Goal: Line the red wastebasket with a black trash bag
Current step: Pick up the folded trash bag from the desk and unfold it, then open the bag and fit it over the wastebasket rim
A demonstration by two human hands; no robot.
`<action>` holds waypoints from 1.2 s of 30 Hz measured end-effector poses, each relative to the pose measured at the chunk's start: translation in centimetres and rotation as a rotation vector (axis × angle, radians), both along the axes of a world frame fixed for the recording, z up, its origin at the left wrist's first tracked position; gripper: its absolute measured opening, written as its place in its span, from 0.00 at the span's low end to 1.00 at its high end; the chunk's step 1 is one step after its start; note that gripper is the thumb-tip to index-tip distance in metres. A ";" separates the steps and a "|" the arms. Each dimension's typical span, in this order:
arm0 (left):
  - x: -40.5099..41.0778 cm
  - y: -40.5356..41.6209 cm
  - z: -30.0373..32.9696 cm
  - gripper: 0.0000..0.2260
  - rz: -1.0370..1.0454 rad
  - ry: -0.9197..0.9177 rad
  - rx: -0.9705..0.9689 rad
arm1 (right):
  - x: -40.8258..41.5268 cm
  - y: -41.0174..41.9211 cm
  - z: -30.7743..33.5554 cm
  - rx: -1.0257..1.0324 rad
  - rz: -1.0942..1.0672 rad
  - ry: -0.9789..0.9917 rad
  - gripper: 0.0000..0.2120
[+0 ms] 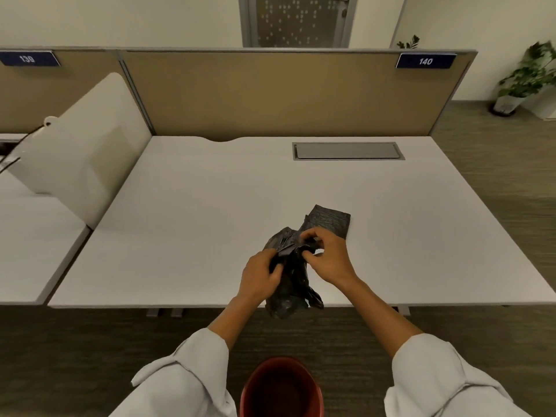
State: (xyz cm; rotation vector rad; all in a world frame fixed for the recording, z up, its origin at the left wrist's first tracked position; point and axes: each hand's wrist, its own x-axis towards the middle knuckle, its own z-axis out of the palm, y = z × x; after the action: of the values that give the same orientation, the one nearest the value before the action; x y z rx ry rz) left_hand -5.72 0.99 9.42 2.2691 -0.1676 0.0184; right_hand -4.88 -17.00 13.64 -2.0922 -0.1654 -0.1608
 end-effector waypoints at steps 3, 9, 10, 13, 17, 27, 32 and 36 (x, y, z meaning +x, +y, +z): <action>-0.8 1.1 0.9 0.06 0.067 0.090 -0.143 | -1.4 0.5 0.3 0.133 -0.122 0.096 0.22; -1.2 3.2 2.8 0.08 0.281 0.458 -0.588 | -4.7 1.8 -0.2 0.151 -0.200 0.251 0.44; -1.4 3.5 3.2 0.08 0.278 0.495 -0.616 | -5.1 1.9 -0.5 0.094 -0.179 0.294 0.47; -1.8 4.2 3.6 0.10 0.244 0.539 -0.647 | -6.2 1.6 -1.7 0.014 -0.151 0.439 0.46; -2.5 5.0 3.7 0.11 0.263 0.579 -0.682 | -7.4 1.1 -2.8 -0.042 -0.163 0.427 0.23; -6.7 7.7 2.0 0.17 0.225 0.811 -0.658 | -10.0 1.8 -2.4 0.038 -0.278 0.276 0.08; -8.9 8.6 0.9 0.29 0.098 0.875 -0.530 | -11.2 2.0 -3.1 0.092 -0.294 0.315 0.18; -10.8 8.1 0.8 0.32 0.097 0.523 -0.236 | -11.5 2.3 -3.4 0.218 -0.289 0.370 0.30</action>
State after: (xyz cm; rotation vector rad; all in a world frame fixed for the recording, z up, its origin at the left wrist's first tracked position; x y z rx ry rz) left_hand -16.48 9.09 10.26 1.9704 0.2119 -0.4753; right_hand -16.34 -14.66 10.25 -1.8812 0.3634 0.0368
